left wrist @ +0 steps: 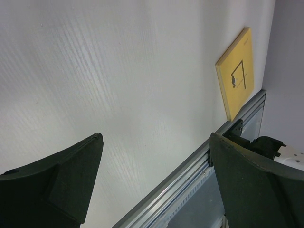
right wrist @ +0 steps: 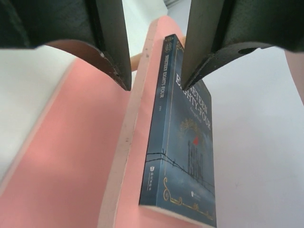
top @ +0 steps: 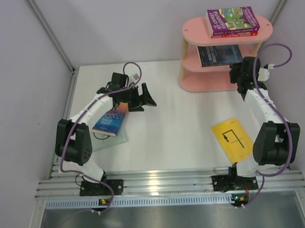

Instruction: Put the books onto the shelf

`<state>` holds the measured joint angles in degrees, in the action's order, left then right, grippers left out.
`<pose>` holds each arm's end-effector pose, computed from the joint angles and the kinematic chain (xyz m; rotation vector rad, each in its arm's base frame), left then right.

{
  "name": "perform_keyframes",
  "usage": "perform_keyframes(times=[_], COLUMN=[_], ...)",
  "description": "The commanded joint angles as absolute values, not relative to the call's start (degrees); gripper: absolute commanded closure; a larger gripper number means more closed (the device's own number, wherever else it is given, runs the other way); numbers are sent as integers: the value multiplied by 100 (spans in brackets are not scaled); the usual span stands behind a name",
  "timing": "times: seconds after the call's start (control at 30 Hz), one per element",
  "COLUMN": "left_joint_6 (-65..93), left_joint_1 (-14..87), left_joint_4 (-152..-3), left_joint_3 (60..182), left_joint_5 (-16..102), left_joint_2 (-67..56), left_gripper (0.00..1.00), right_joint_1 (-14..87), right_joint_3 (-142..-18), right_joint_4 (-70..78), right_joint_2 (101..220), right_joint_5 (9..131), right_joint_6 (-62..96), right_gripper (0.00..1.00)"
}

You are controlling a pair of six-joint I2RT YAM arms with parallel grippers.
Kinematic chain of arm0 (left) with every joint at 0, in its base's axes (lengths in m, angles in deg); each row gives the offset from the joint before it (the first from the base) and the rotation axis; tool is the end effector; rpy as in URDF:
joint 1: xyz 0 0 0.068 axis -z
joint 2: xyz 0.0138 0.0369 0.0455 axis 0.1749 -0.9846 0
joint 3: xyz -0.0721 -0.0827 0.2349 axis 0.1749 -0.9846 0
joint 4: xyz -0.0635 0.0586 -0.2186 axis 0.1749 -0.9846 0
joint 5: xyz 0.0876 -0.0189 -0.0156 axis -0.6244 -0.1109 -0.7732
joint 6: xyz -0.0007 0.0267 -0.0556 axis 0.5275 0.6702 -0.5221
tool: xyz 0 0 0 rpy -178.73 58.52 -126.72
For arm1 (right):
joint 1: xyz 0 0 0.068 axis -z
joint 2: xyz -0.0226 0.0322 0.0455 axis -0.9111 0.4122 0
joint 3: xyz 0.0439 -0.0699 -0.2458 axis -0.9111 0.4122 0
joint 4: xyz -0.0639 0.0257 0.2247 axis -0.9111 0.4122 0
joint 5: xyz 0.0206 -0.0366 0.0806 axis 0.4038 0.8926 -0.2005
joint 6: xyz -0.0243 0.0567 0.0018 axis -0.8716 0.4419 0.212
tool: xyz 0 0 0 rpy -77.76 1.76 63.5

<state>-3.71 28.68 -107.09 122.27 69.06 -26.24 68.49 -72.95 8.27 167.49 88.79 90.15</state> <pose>0.3155 -0.1341 0.2464 0.0423 2.5523 -1.0907 0.3437 -0.0262 0.2991 1.4533 1.4473 0.6662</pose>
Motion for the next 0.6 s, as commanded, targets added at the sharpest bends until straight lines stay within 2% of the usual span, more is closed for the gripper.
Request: perform_keyframes(times=[0.0,0.27,0.47,0.53,0.57], left_joint_6=[-511,-766,-854,-906,-950], left_joint_1=[2888,2897,2914,2932,2967], left_joint_4=[-10560,-10402,-10182,-10077,-10016], left_joint_3=[12496,12233,11697,11433,11319], left_joint_5=[6851,6912,7159,7167,7167], left_joint_2=[-2176,-1701,-1376,-1305,-1227], left_gripper=[2,1,1,2,2], right_joint_1=[7102,8182,9280,9632,9755], right_joint_3=[-7315,-6717,-6217,-6040,-5988], right_joint_4=[1291,2495,3497,3752,3936], right_joint_2=[16064,15175,14947,14929,14955], right_joint_5=[8472,7075,6722,6819,6810], right_joint_6=[8344,6834,5769,5453,5364], right_gripper=[53,32,24,12,9])
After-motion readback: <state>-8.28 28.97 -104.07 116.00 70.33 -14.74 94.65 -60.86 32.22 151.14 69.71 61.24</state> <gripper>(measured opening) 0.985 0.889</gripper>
